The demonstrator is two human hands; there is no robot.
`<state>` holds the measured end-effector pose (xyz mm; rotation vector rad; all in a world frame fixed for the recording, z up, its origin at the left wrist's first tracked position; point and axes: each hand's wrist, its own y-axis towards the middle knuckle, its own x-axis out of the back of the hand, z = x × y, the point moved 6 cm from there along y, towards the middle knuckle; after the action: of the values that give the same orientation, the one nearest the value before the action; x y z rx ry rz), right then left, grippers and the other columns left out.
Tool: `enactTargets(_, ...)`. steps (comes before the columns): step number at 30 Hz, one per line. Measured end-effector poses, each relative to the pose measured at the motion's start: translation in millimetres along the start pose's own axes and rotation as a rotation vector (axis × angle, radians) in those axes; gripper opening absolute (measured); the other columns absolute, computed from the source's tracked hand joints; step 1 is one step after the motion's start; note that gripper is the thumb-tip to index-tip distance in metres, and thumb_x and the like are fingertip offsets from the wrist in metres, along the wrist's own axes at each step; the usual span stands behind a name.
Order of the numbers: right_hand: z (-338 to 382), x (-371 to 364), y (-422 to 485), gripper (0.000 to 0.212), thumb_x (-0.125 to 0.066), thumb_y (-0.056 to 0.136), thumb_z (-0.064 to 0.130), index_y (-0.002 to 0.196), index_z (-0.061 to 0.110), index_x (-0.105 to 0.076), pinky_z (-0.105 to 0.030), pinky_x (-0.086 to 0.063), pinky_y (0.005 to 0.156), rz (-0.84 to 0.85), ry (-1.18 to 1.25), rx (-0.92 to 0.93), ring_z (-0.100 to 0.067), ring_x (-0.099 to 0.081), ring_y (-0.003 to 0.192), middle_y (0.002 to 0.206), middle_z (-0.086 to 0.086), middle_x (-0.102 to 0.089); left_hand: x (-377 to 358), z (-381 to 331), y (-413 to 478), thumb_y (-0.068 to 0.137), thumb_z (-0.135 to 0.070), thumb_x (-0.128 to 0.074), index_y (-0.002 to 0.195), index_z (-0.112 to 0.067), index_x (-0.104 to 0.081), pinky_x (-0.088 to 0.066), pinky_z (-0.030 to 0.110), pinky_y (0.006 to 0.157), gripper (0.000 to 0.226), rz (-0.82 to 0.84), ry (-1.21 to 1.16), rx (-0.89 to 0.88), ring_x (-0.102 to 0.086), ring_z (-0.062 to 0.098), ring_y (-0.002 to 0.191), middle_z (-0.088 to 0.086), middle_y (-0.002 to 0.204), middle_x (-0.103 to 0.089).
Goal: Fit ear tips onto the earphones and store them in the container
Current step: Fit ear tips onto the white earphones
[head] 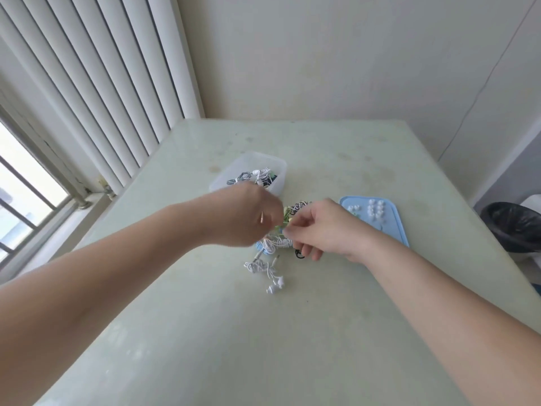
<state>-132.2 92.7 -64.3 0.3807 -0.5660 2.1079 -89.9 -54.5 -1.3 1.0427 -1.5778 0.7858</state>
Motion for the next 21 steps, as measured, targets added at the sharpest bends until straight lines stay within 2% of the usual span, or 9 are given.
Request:
enactTargets(2,-5,-9,-10,0.020,-0.068,0.096,0.020,0.090,0.001,-0.071,-0.033,-0.054,0.053,0.021,-0.036,-0.014,-0.019,-0.065,0.060,0.073,-0.009,-0.070,-29,-7,-19,0.092,-0.019,-0.069,0.106,-0.028,-0.075,-0.053,0.025,0.077,0.018,0.223,0.011,0.007,-0.065,0.006,0.084,-0.015,0.094,-0.067)
enactTargets(4,-11,-14,-18,0.019,-0.065,0.098,0.020,0.090,0.003,-0.072,-0.034,-0.054,0.055,0.011,-0.033,-0.027,-0.019,-0.065,0.061,0.075,-0.009,-0.070,-54,-7,-29,0.089,-0.022,-0.073,0.116,-0.029,-0.071,-0.052,0.032,0.081,0.028,0.280,0.053,0.002,-0.062,0.012,0.093,-0.012,0.106,-0.064)
enactTargets(8,-27,-19,-34,0.017,-0.063,0.099,0.018,0.088,0.009,-0.073,-0.031,-0.053,0.059,-0.033,0.041,-0.047,-0.017,-0.066,0.065,0.077,-0.006,-0.073,-67,-8,-36,0.092,-0.030,-0.073,0.123,-0.038,-0.068,-0.049,0.036,0.086,0.032,0.137,0.147,-0.091,-0.056,0.016,0.107,-0.014,0.112,-0.061)
enactTargets(10,-32,-18,-42,0.013,-0.065,0.097,0.017,0.088,0.014,-0.073,-0.031,-0.053,0.059,-0.091,0.093,-0.029,-0.015,-0.065,0.065,0.077,-0.004,-0.072,-65,-12,-39,0.094,-0.031,-0.070,0.119,-0.040,-0.069,-0.046,0.035,0.087,0.026,0.089,0.199,-0.141,-0.053,0.017,0.109,-0.016,0.109,-0.065)
enactTargets(12,-35,-20,-51,0.006,-0.070,0.094,0.016,0.095,0.018,-0.075,-0.032,-0.055,0.059,-0.124,0.163,-0.014,-0.013,-0.066,0.067,0.083,-0.003,-0.073,-59,-19,-44,0.094,-0.028,-0.066,0.109,-0.037,-0.071,-0.047,0.037,0.085,0.018,0.019,0.195,-0.155,-0.055,0.019,0.104,-0.015,0.100,-0.066)
enactTargets(16,-36,-23,-67,0.043,-0.087,0.076,0.029,0.117,0.027,-0.073,-0.037,-0.059,0.077,-0.032,0.377,0.040,-0.016,-0.071,0.087,0.114,0.003,-0.071,-31,-39,-40,0.086,-0.022,-0.059,0.097,-0.034,-0.073,-0.052,0.036,0.074,0.022,-0.100,0.032,-0.112,-0.055,0.014,0.085,-0.016,0.083,-0.063)
enactTargets(17,-33,-25,-68,0.047,-0.087,0.076,0.030,0.121,0.026,-0.072,-0.038,-0.059,0.083,0.003,0.431,0.069,-0.019,-0.072,0.097,0.121,0.003,-0.070,-21,-43,-40,0.087,-0.020,-0.059,0.100,-0.033,-0.074,-0.053,0.034,0.072,0.023,-0.109,-0.019,-0.084,-0.058,0.012,0.084,-0.016,0.084,-0.062)
enactTargets(19,-29,-20,-73,0.044,-0.083,0.085,0.024,0.126,0.017,-0.069,-0.041,-0.059,0.091,0.011,0.533,0.106,-0.026,-0.070,0.112,0.127,-0.001,-0.070,-8,-55,-32,0.093,-0.017,-0.058,0.109,-0.032,-0.075,-0.051,0.027,0.071,0.027,-0.091,-0.134,-0.026,-0.061,0.009,0.083,-0.016,0.087,-0.060)
enactTargets(21,-25,-10,-77,0.033,-0.073,0.094,0.017,0.121,0.000,-0.066,-0.044,-0.060,0.093,-0.019,0.657,0.128,-0.034,-0.070,0.110,0.117,-0.006,-0.074,0,-64,-23,0.097,-0.014,-0.056,0.110,-0.030,-0.075,-0.049,0.025,0.071,0.028,-0.074,-0.258,0.030,-0.062,0.009,0.082,-0.012,0.088,-0.063)
